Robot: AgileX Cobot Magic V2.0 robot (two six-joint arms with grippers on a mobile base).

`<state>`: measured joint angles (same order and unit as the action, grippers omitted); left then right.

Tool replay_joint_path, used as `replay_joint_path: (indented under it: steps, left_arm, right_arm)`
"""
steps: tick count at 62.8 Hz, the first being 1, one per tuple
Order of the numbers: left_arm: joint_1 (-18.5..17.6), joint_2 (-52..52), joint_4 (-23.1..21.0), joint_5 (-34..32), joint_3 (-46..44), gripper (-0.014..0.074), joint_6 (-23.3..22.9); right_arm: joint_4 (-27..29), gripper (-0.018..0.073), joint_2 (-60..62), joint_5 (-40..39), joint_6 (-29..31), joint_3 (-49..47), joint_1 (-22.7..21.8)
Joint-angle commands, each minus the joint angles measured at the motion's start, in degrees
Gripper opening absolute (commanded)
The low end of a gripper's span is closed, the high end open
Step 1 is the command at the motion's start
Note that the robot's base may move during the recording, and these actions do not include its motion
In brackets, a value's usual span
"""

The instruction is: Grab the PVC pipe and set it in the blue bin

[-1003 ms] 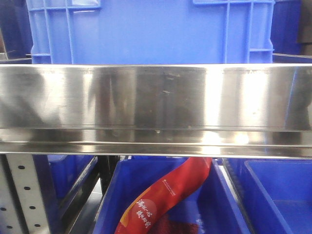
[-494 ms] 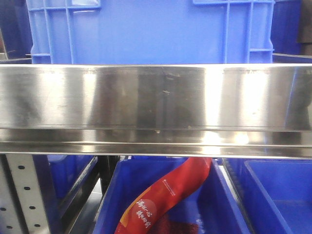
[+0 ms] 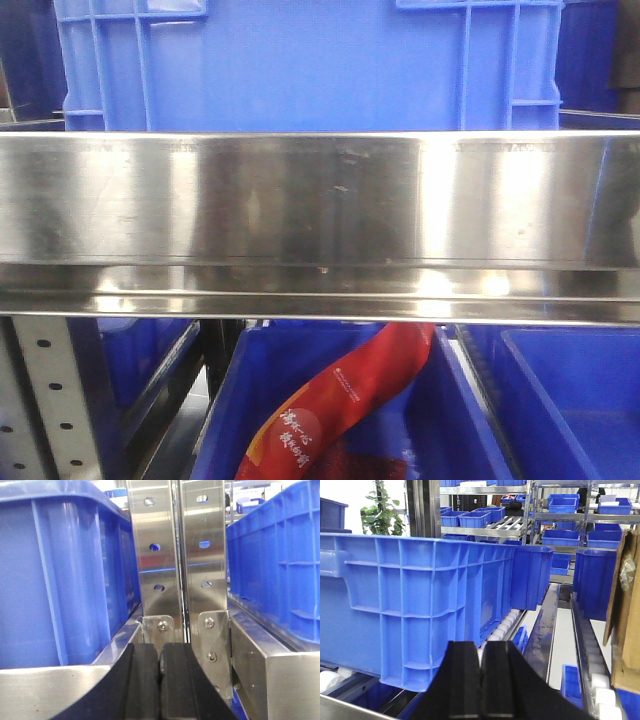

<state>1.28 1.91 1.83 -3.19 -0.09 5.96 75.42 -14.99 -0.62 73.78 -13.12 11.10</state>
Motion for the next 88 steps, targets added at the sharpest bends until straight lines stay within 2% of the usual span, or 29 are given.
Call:
replay_joint_path:
  steps: [1, 13, 31, 43, 45, 57, 73, 88]
  left_arm:
    - [0.3, -0.1, 0.2, -1.4, 0.1, -0.0111, 0.0]
    - [0.9, -0.1, 1.2, -1.4, 0.1, -0.0111, 0.0]
    - [7.7, -0.1, -1.0, -1.4, 0.1, -0.0111, 0.0]
    - [7.4, -0.1, -1.4, -1.3, 0.1, -0.0111, 0.0]
    - [7.4, -0.1, -2.7, -1.3, 0.1, -0.0111, 0.0]
    - [7.4, -0.1, -3.8, -1.3, 0.1, -0.0111, -0.1]
    - [7.3, -0.1, -3.8, -0.9, 0.1, -0.0111, -0.1]
    - [2.8, -0.1, -3.2, -0.6, 0.1, -0.0111, -0.1]
  right_arm:
    - [-0.2, -0.0163, 0.2, -0.1, 0.1, -0.4, 0.0]
    - [-0.2, -0.0163, 0.2, -0.1, 0.1, -0.4, 0.0]
    - [-0.2, -0.0163, 0.2, 0.0, 0.1, -0.4, 0.0]
    - [-0.2, -0.0163, 0.2, 0.0, 0.1, -0.4, 0.0]
    - [-0.2, -0.0163, 0.2, 0.0, 0.1, -0.4, 0.0]
    - [-0.2, -0.0163, 0.2, 0.0, 0.1, -0.4, 0.0]
    - [-0.2, -0.0163, 0.2, 0.0, 0.1, -0.4, 0.0]
    - [-0.2, -0.0163, 0.2, 0.0, 0.1, -0.4, 0.0]
